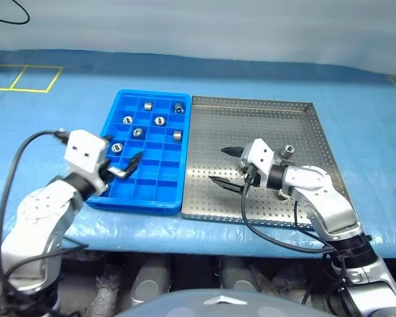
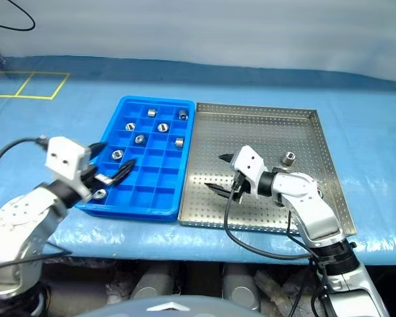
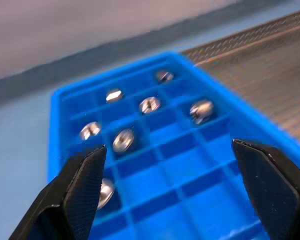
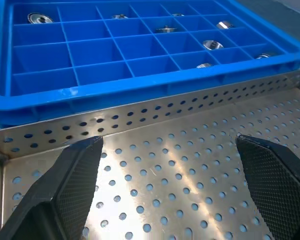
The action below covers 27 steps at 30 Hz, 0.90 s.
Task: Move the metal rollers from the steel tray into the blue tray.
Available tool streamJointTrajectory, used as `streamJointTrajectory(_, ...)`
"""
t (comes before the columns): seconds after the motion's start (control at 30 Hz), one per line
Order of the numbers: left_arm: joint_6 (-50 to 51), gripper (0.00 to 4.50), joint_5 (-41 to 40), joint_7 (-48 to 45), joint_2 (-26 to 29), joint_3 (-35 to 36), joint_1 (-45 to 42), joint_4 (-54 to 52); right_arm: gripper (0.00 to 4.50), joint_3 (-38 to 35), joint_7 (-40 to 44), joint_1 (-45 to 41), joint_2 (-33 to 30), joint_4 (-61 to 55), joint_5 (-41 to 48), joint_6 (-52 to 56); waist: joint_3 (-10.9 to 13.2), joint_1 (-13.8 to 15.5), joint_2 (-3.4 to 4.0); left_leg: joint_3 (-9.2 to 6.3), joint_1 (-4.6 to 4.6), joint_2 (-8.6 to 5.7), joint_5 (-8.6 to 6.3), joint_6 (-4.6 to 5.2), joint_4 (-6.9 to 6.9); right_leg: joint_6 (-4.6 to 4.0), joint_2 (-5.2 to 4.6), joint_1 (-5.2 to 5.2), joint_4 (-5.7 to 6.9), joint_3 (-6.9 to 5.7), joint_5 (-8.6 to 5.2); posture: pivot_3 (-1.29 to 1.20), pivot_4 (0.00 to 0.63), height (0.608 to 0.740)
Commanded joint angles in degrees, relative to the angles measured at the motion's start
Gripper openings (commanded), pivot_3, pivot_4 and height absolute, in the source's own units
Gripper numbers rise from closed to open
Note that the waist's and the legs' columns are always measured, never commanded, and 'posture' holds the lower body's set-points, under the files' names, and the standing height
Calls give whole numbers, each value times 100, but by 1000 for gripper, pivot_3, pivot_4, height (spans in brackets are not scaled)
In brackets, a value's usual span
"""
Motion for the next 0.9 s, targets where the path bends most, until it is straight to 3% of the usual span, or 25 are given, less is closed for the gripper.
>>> streamJointTrajectory(0.03, -546, 4367, 205, -246, -88, -834, -764, 852, 4500, -393, -197, 224, -170, -507, 7, 111, 0, -62, 1, 1, 2, 1, -1, 1, 0, 0, 2, 2, -2, 1, 0, -161, 150, 740)
streamJointTrajectory(0.2, -1415, 4367, 767, -727, -312, -2025, -2031, 2668, 4500, -791, -518, 720, -320, -964, -11, 304, 0, -327, 1, 15, 10, -2, -8, 14, 0, 5, 3, 12, -7, 10, 0, -262, 150, 740)
streamJointTrajectory(0.4, -2265, 4367, 1507, -1240, -593, -3053, -2745, 4381, 4500, -1147, -833, 1328, -295, -1633, 78, 500, -2, -769, 4, 25, 9, -2, -20, 34, -1, 41, 5, 10, -15, 25, 4, -366, 150, 740)
streamJointTrajectory(0.63, -2686, 4367, 1832, -1550, -902, -3338, -2974, 5411, 4500, -1133, -990, 1625, -206, -1793, 126, 640, -2, -1340, 4, 37, 7, -3, -27, 46, 1, 86, -1, 6, -13, 44, -16, -408, 150, 740)
streamJointTrajectory(0.9, -2868, 4367, 2324, -1342, -1120, -3334, -3054, 6136, 4500, -1074, -1040, 1622, -158, -1774, 127, 650, -2, -1760, 4, 43, 12, -2, -28, 47, 1, 101, 2, 8, -12, 56, -15, -406, 150, 740)
